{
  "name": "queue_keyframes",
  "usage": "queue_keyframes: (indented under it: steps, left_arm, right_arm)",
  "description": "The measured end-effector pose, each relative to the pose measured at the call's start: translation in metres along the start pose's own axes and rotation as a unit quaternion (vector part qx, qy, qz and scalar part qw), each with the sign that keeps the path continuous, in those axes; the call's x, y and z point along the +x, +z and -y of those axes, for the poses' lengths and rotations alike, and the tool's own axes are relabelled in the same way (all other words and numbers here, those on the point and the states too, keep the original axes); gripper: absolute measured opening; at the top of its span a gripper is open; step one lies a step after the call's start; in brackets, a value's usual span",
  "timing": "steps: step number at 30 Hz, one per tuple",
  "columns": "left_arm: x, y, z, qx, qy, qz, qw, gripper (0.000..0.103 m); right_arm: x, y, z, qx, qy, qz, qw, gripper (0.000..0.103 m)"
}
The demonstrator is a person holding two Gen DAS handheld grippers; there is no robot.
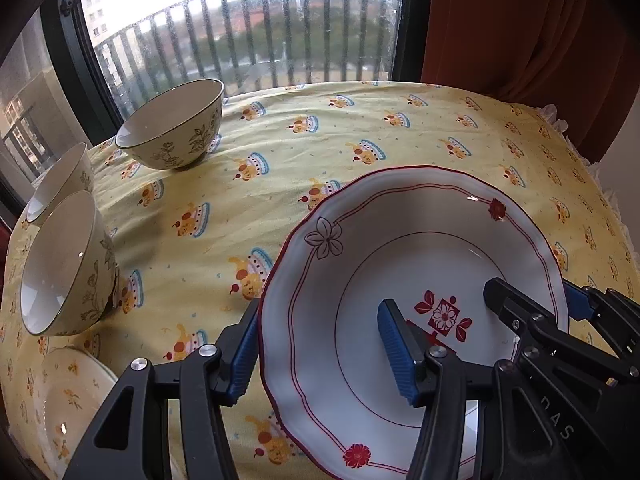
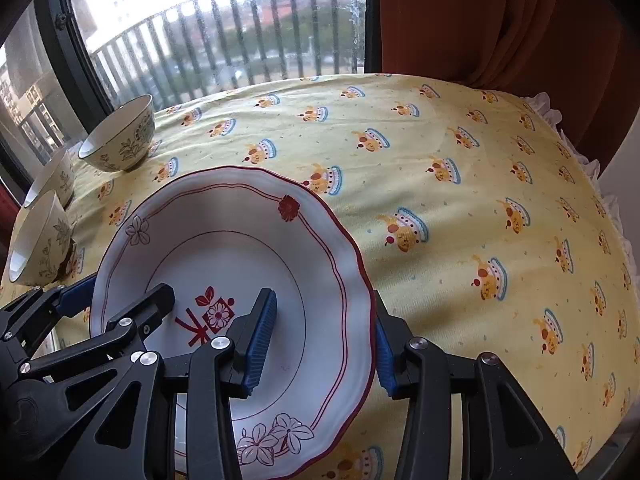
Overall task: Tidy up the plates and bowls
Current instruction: 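Lift the red-rimmed dish with both grippers and carry it over the plate stack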
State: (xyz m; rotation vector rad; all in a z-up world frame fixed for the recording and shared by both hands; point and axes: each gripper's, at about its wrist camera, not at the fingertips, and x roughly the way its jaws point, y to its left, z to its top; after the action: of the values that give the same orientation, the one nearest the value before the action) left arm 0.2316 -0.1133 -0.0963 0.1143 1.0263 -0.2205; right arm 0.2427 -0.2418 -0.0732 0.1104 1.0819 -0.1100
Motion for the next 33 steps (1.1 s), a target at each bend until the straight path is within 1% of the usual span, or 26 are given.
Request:
queue_keyframes:
  steps: [6, 12, 20, 24, 33]
  left_arm:
    - [-0.029, -0.013, -0.009, -0.005, 0.004, 0.021, 0.9997, 0.057]
    - [-0.055, -0.026, -0.024, -0.021, -0.001, 0.038, 0.9991, 0.057]
    - [-0.088, -0.048, -0.049, -0.031, 0.016, 0.070, 0.9970, 0.057]
    - [-0.099, -0.058, -0.063, -0.043, 0.020, 0.077, 0.9958, 0.057]
    - [-0.107, -0.085, -0.095, -0.064, 0.029, 0.078, 0.9945, 0.057]
  right_arm:
    - [-0.028, -0.010, -0.013, -0.005, 0.005, 0.017, 1.000, 0.048]
    - [-0.059, -0.021, -0.033, -0.019, 0.005, 0.041, 0.999, 0.048]
    - [-0.086, -0.038, -0.061, -0.028, 0.020, 0.058, 0.998, 0.048]
    - [-0.095, -0.046, -0.078, -0.038, 0.028, 0.064, 0.997, 0.048]
    - [-0.109, -0.066, -0.116, -0.058, 0.051, 0.067, 0.995, 0.048]
